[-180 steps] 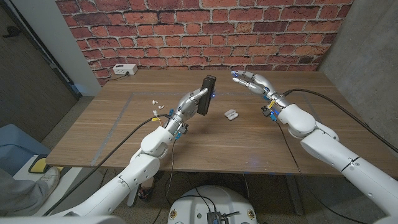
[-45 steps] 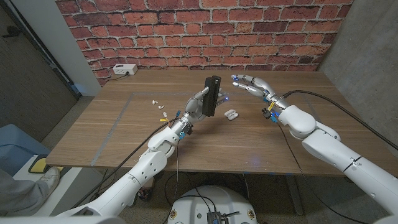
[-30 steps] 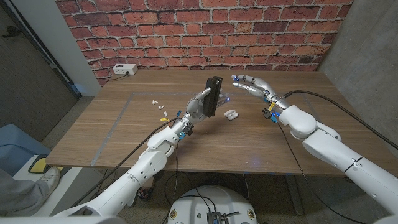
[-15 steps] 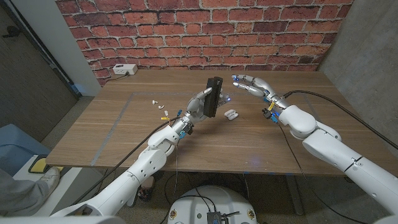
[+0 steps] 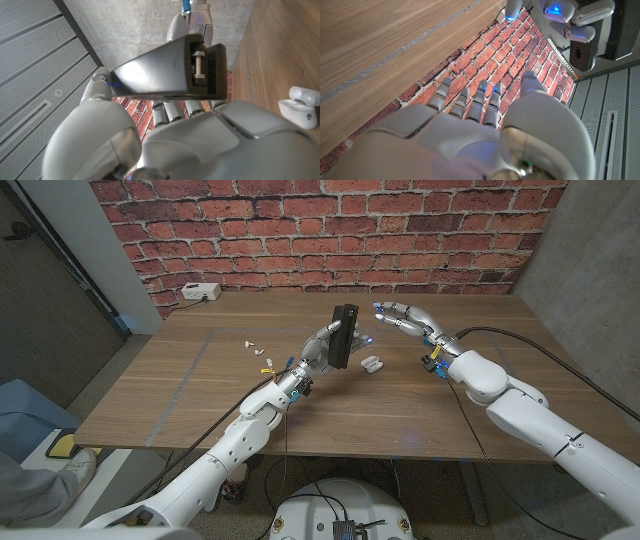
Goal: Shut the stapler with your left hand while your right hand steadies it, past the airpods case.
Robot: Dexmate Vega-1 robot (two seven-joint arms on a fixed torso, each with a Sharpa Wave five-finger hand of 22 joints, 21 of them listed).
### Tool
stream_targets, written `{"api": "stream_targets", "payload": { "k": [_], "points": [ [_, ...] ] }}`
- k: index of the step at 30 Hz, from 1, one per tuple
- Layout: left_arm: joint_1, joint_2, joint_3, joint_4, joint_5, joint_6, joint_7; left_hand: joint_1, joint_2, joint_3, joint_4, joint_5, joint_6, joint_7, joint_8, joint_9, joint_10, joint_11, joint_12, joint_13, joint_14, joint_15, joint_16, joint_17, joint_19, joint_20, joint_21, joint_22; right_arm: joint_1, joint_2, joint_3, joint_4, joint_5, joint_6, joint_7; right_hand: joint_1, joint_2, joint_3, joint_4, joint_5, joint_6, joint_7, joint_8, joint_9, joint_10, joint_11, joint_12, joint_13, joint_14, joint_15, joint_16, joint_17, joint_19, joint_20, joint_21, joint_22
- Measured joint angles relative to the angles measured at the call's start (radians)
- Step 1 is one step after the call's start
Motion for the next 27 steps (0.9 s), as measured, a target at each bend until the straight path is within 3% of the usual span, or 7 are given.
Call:
{"api": "stream_targets", "payload": {
  "k": [3, 7, 27],
  "points": [
    [-0.001, -0.003, 0.000, 0.004, -0.006, 0.005, -0.011, 0.000, 0.000, 0.000, 0.000, 0.000, 0.000, 0.000, 0.011, 0.000, 0.013, 0.013, 0.000, 0.031, 0.050, -0.005, 0.023, 0.034, 0.014, 0.000, 0.005, 0.000, 0.000, 0.000, 0.000, 0.000, 0.000, -0.003, -0.002, 0.000, 0.000, 0.000, 0.000, 0.000, 0.000, 0.000, 0.000, 0.000, 0.000, 0.000, 0.000, 0.000, 0.000, 0.000, 0.000, -0.005, 0.000, 0.000, 0.000, 0.000],
    [-0.001, -0.006, -0.001, 0.007, -0.010, 0.008, -0.020, 0.000, 0.000, 0.000, 0.000, 0.012, 0.029, 0.029, 0.011, 0.000, 0.030, 0.030, 0.031, 0.068, 0.105, -0.011, 0.071, 0.103, 0.039, -0.011, 0.013, 0.000, -0.006, -0.003, 0.003, -0.009, 0.000, -0.008, -0.007, -0.004, 0.004, 0.004, -0.004, 0.000, -0.002, -0.002, 0.000, 0.000, 0.000, 0.000, 0.000, 0.000, 0.000, 0.000, 0.000, -0.005, 0.000, 0.000, 0.000, 0.000],
    [0.012, -0.003, -0.005, -0.007, -0.014, 0.013, -0.023, 0.000, 0.000, 0.000, 0.000, 0.012, 0.032, 0.033, 0.011, 0.000, 0.035, 0.034, 0.035, 0.064, 0.096, -0.014, 0.070, 0.157, 0.046, -0.006, 0.017, 0.003, -0.030, -0.015, 0.014, -0.044, -0.006, -0.017, -0.021, -0.019, 0.004, 0.001, -0.006, 0.000, -0.010, 0.006, 0.000, 0.000, 0.012, 0.000, 0.004, 0.000, 0.000, 0.000, 0.010, -0.005, 0.000, 0.000, 0.000, 0.000]
  ]
}}
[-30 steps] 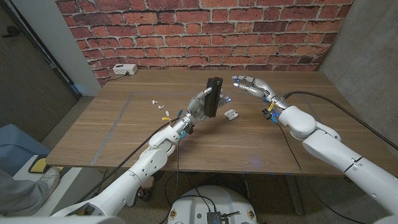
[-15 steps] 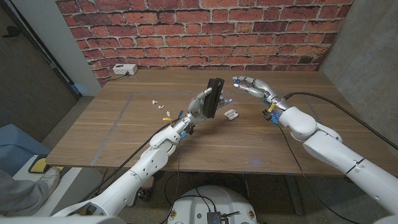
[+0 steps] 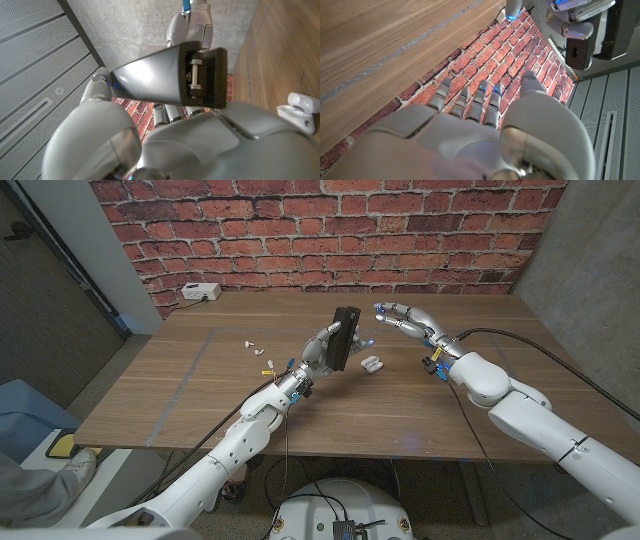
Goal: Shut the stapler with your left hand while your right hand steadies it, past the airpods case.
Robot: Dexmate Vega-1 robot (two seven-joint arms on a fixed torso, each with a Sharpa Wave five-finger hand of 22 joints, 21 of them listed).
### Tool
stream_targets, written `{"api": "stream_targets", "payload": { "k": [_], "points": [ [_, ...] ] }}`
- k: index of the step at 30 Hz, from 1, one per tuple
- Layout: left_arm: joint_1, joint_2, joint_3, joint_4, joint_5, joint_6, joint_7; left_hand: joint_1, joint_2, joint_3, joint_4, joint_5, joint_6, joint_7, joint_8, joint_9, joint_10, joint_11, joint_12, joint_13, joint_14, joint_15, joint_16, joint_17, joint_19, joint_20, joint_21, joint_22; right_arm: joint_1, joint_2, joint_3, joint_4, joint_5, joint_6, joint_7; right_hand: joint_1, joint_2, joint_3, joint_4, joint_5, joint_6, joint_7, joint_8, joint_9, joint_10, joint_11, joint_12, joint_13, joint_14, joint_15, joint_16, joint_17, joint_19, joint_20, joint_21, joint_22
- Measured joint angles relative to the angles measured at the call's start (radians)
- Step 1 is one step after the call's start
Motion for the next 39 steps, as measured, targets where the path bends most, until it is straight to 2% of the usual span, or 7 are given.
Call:
{"api": "stream_targets", "payload": {
  "k": [5, 6, 7, 8, 14, 32, 39],
  "points": [
    [0.004, 0.002, 0.000, -0.006, 0.000, 0.002, 0.000, 0.000, 0.000, 0.000, 0.000, 0.000, 0.000, 0.000, 0.000, 0.000, 0.000, 0.000, 0.000, -0.005, 0.000, 0.000, -0.010, 0.005, 0.000, 0.000, 0.000, 0.000, -0.008, -0.004, 0.004, -0.015, -0.004, -0.007, -0.008, -0.019, -0.008, -0.008, 0.008, 0.000, -0.001, 0.001, 0.000, -0.001, 0.032, 0.011, 0.012, 0.002, 0.000, 0.000, 0.005, 0.000, 0.000, 0.000, 0.000, 0.000],
    [0.005, 0.003, 0.000, -0.007, 0.000, 0.003, 0.000, -0.039, 0.042, 0.005, 0.004, 0.106, 0.003, -0.003, 0.095, 0.061, 0.017, -0.017, 0.106, -0.005, 0.000, 0.000, -0.010, 0.005, 0.000, 0.000, 0.000, 0.000, -0.011, -0.005, 0.005, -0.021, -0.007, -0.008, -0.011, -0.020, -0.008, -0.008, 0.008, 0.000, -0.005, 0.005, 0.000, -0.003, 0.038, 0.010, 0.016, 0.002, 0.004, 0.004, 0.005, 0.000, 0.003, 0.003, 0.000, 0.000],
    [0.005, 0.003, 0.000, -0.008, 0.000, 0.004, 0.000, -0.067, 0.069, 0.005, 0.004, 0.197, -0.021, 0.029, 0.214, 0.061, 0.033, -0.037, 0.232, -0.005, 0.000, 0.000, -0.014, 0.005, 0.000, 0.000, 0.000, 0.000, -0.013, -0.005, 0.006, -0.024, -0.007, -0.007, -0.012, -0.028, -0.008, -0.008, 0.008, 0.000, -0.006, 0.006, 0.000, -0.005, 0.041, 0.010, 0.016, 0.002, 0.006, 0.001, 0.005, 0.000, 0.004, 0.004, 0.000, 0.000],
    [0.005, 0.003, 0.000, -0.008, -0.001, 0.004, 0.000, -0.067, 0.069, 0.005, 0.005, 0.237, -0.034, 0.041, 0.268, 0.061, 0.033, -0.037, 0.318, -0.009, 0.000, 0.000, -0.014, 0.005, 0.000, 0.000, 0.000, 0.000, -0.016, -0.006, 0.007, -0.028, -0.009, -0.007, -0.013, -0.029, -0.009, -0.010, 0.010, -0.001, -0.007, 0.007, 0.000, -0.005, 0.042, 0.011, 0.016, 0.002, 0.007, 0.000, 0.008, 0.000, 0.007, 0.007, 0.000, 0.000],
    [0.005, 0.003, 0.001, -0.010, -0.003, 0.009, 0.000, -0.068, 0.070, 0.004, 0.005, 0.247, -0.036, 0.043, 0.272, 0.061, 0.032, -0.036, 0.372, -0.013, 0.000, 0.000, -0.014, 0.009, -0.005, 0.005, 0.000, 0.000, -0.027, -0.008, 0.014, -0.042, -0.014, 0.006, -0.018, -0.046, -0.016, -0.015, 0.015, -0.005, -0.001, 0.013, 0.000, -0.005, 0.062, 0.006, 0.026, 0.006, 0.013, 0.005, 0.009, 0.000, 0.007, 0.007, 0.000, 0.000],
    [0.001, 0.001, 0.005, -0.007, -0.003, 0.014, 0.001, -0.068, 0.070, 0.000, 0.009, 0.248, -0.041, 0.043, 0.278, 0.061, 0.025, -0.043, 0.384, -0.027, 0.000, 0.000, -0.038, 0.028, -0.013, 0.005, -0.004, 0.005, -0.037, -0.007, 0.025, -0.053, -0.014, 0.015, -0.016, -0.053, -0.015, -0.014, 0.013, -0.005, -0.001, 0.012, 0.000, -0.005, 0.074, 0.008, 0.030, 0.012, 0.013, 0.005, 0.009, -0.005, 0.007, 0.007, 0.000, 0.000],
    [0.001, 0.001, 0.005, -0.006, -0.004, 0.014, -0.002, -0.068, 0.070, -0.003, 0.012, 0.262, -0.054, 0.042, 0.296, 0.061, 0.019, -0.048, 0.399, -0.034, 0.000, 0.000, -0.044, 0.032, -0.016, 0.009, -0.004, 0.005, -0.032, -0.004, 0.024, -0.049, -0.013, 0.015, -0.012, -0.053, -0.015, -0.014, 0.013, -0.005, -0.001, 0.012, 0.000, -0.005, 0.074, 0.008, 0.030, 0.015, 0.013, 0.005, 0.009, -0.005, 0.007, 0.007, 0.000, 0.000]
  ]
}}
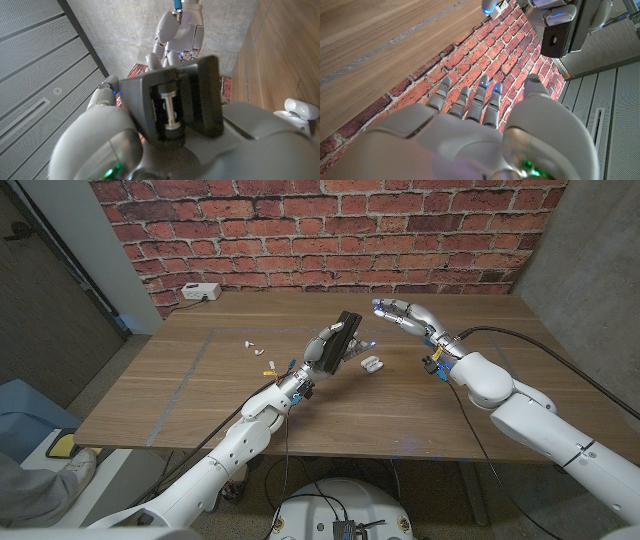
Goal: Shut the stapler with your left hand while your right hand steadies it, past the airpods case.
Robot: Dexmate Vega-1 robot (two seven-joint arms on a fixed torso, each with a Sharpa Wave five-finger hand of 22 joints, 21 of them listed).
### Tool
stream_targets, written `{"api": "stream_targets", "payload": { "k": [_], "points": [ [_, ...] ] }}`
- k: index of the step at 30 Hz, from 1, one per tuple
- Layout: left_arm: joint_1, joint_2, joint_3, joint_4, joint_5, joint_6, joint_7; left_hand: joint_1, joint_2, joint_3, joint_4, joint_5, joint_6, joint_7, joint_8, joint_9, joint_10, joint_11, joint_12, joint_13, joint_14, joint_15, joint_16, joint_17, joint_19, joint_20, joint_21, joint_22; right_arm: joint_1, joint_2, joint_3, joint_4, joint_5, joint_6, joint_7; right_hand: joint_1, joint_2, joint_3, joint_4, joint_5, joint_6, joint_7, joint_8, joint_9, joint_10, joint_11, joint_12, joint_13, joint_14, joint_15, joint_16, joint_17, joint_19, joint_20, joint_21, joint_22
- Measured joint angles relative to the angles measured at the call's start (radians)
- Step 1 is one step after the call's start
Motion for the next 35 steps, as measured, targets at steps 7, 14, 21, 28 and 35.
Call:
{"api": "stream_targets", "payload": {
  "k": [7, 14, 21, 28, 35],
  "points": [
    [0.000, 0.000, -0.003, 0.000, -0.002, 0.000, -0.003, 0.000, 0.000, -0.001, 0.001, 0.002, 0.000, 0.000, 0.002, 0.000, -0.004, 0.003, 0.010, -0.001, 0.000, 0.000, -0.007, 0.005, 0.000, 0.000, 0.000, 0.000, 0.007, 0.004, -0.006, 0.004, 0.000, -0.002, 0.004, 0.000, 0.000, 0.000, -0.008, 0.000, 0.000, 0.000, 0.000, 0.000, -0.006, 0.006, 0.000, 0.001, 0.000, 0.000, 0.000, -0.004, 0.000, 0.000, 0.000, 0.000],
    [0.001, 0.001, -0.006, 0.002, -0.004, 0.000, -0.005, 0.000, 0.000, -0.003, 0.003, 0.004, 0.000, 0.000, 0.003, 0.000, -0.004, 0.003, 0.017, -0.004, 0.000, 0.000, -0.011, 0.005, 0.000, 0.000, 0.000, 0.000, 0.012, 0.007, -0.009, 0.007, 0.000, -0.006, 0.008, 0.000, 0.000, 0.000, -0.008, 0.000, 0.000, 0.000, 0.000, 0.000, -0.036, 0.000, -0.015, -0.001, 0.000, 0.000, 0.000, -0.005, 0.000, 0.000, 0.000, 0.000],
    [0.001, 0.002, -0.009, 0.004, -0.005, 0.000, -0.006, 0.000, 0.000, -0.003, 0.003, 0.005, -0.004, 0.000, 0.006, 0.000, -0.004, 0.003, 0.018, -0.007, 0.000, 0.000, -0.019, 0.009, 0.000, 0.000, 0.000, 0.000, 0.021, 0.011, -0.015, 0.011, 0.000, -0.010, 0.012, 0.000, 0.000, 0.003, -0.010, 0.000, 0.000, 0.000, 0.000, 0.000, -0.047, 0.000, -0.017, -0.002, -0.002, -0.002, 0.000, -0.005, 0.000, 0.000, 0.000, 0.000],
    [0.001, 0.002, -0.011, 0.007, -0.009, 0.000, -0.009, 0.000, 0.000, -0.003, 0.003, 0.005, -0.004, 0.000, 0.006, 0.000, -0.004, 0.003, 0.019, -0.016, 0.000, 0.000, -0.026, 0.009, 0.000, 0.000, 0.000, 0.000, 0.035, 0.018, -0.026, 0.021, 0.000, -0.015, 0.015, 0.000, 0.000, 0.003, -0.010, 0.000, 0.000, 0.000, 0.000, 0.000, -0.047, 0.000, -0.023, -0.002, -0.004, -0.004, 0.000, -0.004, 0.000, 0.000, 0.000, 0.000],
    [0.002, 0.001, -0.012, 0.011, -0.009, 0.000, -0.009, 0.000, 0.000, -0.003, 0.003, 0.005, -0.004, 0.000, 0.006, 0.000, -0.004, 0.003, 0.019, -0.021, 0.004, 0.004, -0.034, 0.014, 0.000, 0.000, 0.000, 0.000, 0.036, 0.019, -0.027, 0.022, -0.001, -0.018, 0.015, -0.004, 0.004, 0.006, -0.013, 0.000, 0.000, 0.000, 0.000, 0.000, -0.047, 0.000, -0.023, -0.007, -0.004, -0.004, 0.000, -0.004, 0.000, 0.000, 0.000, 0.000]
  ]
}}
